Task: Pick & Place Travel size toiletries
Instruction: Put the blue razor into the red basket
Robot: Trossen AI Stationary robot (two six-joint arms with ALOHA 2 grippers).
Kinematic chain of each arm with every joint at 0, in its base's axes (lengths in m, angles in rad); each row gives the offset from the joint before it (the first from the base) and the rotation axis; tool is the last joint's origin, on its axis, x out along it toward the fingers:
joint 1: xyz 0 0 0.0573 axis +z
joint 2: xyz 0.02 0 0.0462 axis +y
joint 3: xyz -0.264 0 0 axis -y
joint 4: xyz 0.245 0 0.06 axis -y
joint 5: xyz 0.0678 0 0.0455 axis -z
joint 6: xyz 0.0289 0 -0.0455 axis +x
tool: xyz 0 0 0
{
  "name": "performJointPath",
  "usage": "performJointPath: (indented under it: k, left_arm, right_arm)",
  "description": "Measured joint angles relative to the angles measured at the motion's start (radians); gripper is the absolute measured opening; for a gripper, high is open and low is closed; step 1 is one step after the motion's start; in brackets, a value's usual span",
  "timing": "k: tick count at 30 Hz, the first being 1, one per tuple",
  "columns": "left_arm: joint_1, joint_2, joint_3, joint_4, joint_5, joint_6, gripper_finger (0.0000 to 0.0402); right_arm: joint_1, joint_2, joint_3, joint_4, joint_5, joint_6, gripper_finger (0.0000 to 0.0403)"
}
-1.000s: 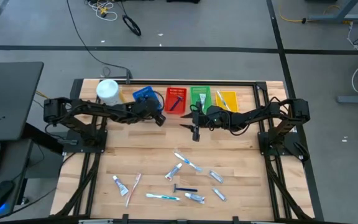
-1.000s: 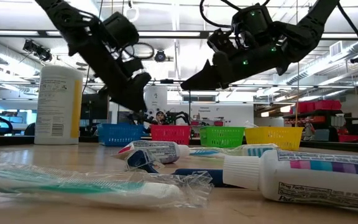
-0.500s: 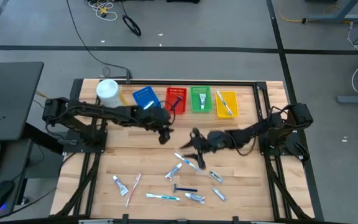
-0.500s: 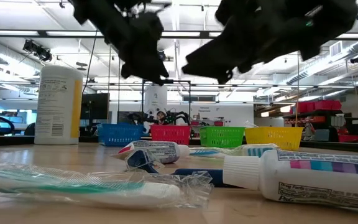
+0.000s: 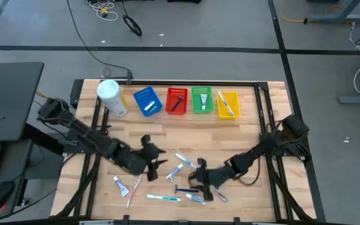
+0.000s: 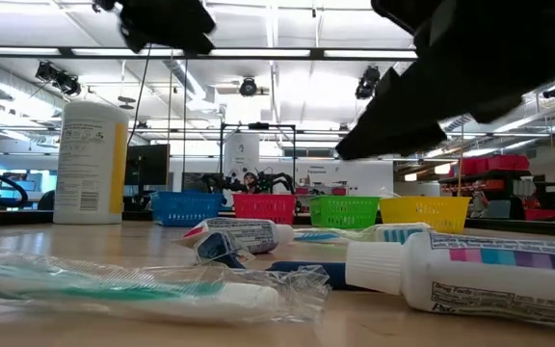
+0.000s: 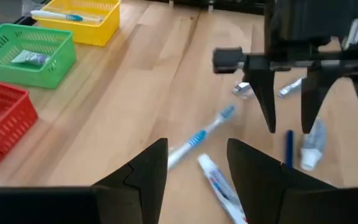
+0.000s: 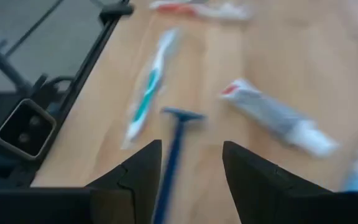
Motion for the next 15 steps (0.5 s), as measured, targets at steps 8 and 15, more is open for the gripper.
performJointPath:
  k: [8,15]
  left_arm:
    - [-0.156,0.021,-0.004,0.020,-0.166,-0.087,0.0176]
    - [-0.187,0.024,-0.006,0.019,-0.187,-0.129,0.0176]
  right_arm:
    - [0.020,0.207,0.186,-0.120,0.031,0.014,0.0181]
    - [0.002,0.232,0.258,-0.271,0.031,0.051,0.0181]
